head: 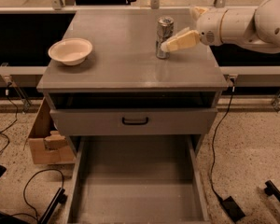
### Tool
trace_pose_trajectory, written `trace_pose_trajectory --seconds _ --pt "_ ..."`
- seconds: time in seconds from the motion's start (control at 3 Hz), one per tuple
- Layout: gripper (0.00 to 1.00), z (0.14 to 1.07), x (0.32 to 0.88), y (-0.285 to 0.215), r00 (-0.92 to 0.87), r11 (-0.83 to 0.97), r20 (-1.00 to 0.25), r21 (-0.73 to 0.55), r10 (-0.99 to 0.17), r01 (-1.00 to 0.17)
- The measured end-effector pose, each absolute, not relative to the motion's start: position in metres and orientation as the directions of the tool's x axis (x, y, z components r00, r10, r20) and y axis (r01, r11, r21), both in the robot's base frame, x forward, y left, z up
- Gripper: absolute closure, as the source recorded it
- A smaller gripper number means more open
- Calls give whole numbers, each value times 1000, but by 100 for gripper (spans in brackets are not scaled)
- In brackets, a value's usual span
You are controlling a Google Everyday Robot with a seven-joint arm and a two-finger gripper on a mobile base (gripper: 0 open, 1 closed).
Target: Place redbull can into middle drawer
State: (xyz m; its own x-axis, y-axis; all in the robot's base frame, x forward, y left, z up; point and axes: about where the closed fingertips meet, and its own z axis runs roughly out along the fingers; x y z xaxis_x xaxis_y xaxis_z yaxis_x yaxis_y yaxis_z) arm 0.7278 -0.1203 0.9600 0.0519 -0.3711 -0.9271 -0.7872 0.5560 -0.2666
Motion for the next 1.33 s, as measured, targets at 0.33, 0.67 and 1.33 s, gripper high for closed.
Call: trace_pose_trajectory --seconds 0.33,0.67,1.33 --pt "0 950 755 -122 51 584 -948 -235 -315 -777" --pt "0 944 778 -122 49 611 -968 -194 -245 -768" --pt "0 943 796 -104 50 610 -987 -134 -152 -781"
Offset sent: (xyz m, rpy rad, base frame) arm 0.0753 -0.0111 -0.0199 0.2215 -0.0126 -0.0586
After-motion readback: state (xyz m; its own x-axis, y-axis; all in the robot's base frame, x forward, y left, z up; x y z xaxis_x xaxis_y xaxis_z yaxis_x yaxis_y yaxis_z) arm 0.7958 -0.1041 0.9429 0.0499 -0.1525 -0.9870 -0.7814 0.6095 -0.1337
